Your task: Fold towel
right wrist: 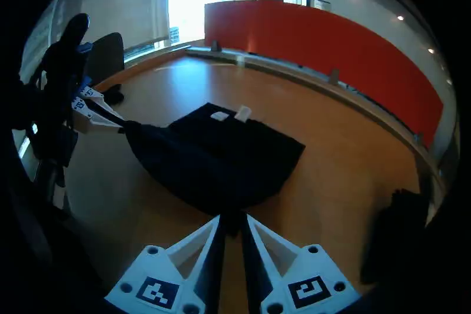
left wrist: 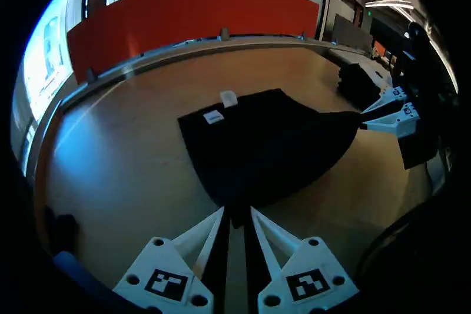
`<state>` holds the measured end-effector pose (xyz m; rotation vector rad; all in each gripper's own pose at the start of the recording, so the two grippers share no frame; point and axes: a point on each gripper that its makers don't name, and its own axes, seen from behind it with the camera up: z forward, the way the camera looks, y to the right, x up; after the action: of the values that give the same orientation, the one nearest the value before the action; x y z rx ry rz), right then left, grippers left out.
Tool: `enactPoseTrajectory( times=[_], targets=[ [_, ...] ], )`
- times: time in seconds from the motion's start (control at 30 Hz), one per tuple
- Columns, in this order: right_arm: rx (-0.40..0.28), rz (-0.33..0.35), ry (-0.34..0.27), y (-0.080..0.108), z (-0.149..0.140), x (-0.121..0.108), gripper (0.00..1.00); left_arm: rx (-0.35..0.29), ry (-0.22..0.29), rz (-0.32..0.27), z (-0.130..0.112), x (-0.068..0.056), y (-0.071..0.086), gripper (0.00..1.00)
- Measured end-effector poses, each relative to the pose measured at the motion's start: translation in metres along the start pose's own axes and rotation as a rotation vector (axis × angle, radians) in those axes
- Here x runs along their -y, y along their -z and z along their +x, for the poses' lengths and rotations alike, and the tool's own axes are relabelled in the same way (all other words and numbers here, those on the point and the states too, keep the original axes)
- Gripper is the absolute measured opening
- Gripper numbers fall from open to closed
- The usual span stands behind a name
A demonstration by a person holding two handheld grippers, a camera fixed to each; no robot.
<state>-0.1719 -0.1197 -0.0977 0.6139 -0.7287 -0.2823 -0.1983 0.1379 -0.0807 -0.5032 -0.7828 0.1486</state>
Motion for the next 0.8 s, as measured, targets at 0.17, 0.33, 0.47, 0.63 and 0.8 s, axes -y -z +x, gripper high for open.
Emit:
enactPoseTrajectory(
  times=[0.17, 0.33, 0.47, 0.63, 0.8],
  targets=[
    [0.0, 0.008, 0.008, 0.015, 0.012, 0.002, 0.17, -0.013, -0.006, -0.001, 0.015, -0.002, 0.019, 0.15],
    [-0.002, 0.016, 0.008, 0.03, 0.024, 0.004, 0.17, -0.017, -0.004, -0.008, 0.024, -0.007, 0.036, 0.15],
    [-0.005, 0.022, 0.004, 0.042, 0.03, 0.006, 0.17, -0.016, 0.001, -0.016, 0.029, -0.012, 0.048, 0.15],
    [-0.008, 0.032, 0.002, 0.055, 0.034, 0.01, 0.17, -0.019, 0.002, -0.024, 0.032, -0.016, 0.059, 0.15],
    [-0.007, 0.041, 0.001, 0.064, 0.034, 0.014, 0.17, -0.016, 0.006, -0.032, 0.033, -0.019, 0.067, 0.15]
  ],
)
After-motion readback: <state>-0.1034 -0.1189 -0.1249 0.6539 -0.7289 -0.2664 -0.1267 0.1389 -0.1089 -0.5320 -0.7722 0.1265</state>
